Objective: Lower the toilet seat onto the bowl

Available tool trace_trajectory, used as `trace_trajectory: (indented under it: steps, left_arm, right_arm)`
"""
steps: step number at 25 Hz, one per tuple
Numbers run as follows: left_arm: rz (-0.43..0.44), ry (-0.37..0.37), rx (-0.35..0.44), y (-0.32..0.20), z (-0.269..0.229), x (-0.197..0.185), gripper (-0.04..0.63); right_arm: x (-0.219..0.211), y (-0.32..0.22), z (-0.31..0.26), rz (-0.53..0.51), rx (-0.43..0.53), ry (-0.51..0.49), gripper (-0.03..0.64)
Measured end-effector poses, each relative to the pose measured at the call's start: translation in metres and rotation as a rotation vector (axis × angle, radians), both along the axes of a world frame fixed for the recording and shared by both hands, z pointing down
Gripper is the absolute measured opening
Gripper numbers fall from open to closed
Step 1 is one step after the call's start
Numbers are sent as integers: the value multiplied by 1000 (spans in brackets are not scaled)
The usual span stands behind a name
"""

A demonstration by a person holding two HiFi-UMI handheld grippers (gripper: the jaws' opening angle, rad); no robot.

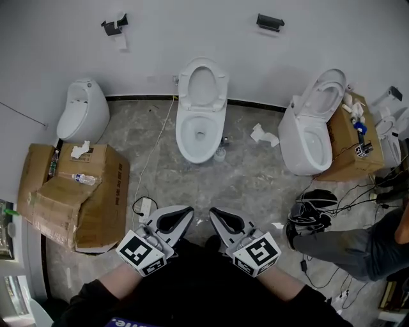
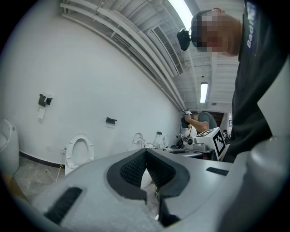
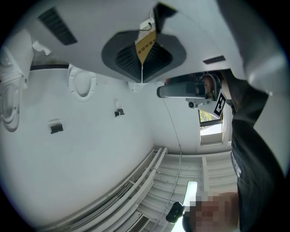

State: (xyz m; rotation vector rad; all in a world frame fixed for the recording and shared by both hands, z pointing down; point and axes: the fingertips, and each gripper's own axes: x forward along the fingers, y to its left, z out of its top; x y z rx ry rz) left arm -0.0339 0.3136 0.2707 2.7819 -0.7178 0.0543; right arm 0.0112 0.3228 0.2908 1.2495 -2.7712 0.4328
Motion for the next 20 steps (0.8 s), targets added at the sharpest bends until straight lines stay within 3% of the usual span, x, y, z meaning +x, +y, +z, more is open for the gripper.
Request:
trace_trajectory:
  steps: [10, 20]
  left_arm:
    - [-30, -10, 21, -39, 7, 3, 14]
    - [63, 24, 37, -178, 7, -11, 14]
  right_arm:
    - [10, -39, 16, -24, -18, 3, 29]
    - [-1, -168, 14, 82, -5, 30, 29]
